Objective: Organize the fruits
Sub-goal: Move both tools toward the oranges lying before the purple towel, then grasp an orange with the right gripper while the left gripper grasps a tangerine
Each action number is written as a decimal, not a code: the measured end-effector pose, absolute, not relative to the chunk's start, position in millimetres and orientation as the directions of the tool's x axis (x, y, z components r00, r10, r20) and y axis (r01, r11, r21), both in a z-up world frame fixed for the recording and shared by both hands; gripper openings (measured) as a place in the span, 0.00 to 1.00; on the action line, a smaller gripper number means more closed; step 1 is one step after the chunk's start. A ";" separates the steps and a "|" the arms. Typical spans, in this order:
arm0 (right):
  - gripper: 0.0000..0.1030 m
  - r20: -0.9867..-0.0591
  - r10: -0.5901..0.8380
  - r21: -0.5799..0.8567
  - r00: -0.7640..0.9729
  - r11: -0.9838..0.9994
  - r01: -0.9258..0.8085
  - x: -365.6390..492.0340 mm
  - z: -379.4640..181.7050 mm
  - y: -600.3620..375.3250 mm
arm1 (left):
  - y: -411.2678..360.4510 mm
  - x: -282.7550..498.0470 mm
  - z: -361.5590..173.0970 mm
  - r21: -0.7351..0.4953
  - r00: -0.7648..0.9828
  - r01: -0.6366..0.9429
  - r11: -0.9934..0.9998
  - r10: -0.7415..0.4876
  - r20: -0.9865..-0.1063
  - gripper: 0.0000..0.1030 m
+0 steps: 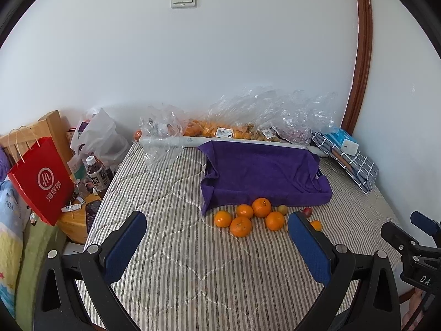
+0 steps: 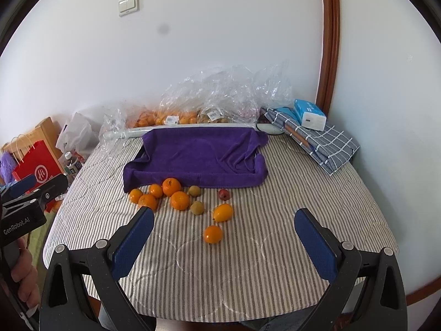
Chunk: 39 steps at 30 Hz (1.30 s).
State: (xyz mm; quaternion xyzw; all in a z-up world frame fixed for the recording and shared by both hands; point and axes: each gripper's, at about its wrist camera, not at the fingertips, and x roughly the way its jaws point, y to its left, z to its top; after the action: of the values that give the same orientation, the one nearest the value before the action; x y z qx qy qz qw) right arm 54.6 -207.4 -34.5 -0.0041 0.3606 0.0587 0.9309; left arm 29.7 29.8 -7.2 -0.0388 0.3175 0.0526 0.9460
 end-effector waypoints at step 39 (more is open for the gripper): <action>0.58 -0.782 0.214 0.132 0.586 0.975 -0.179 134.0 -200.7 -189.3 | 98.3 141.1 -150.2 -0.130 0.643 -0.109 0.985 -0.030 -0.766 0.74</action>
State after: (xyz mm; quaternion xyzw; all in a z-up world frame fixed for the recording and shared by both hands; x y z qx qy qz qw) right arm 134.0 -189.3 -200.7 0.0196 0.4414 0.1103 0.8903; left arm 141.1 98.3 -150.2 -0.0824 0.4221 0.0217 0.9025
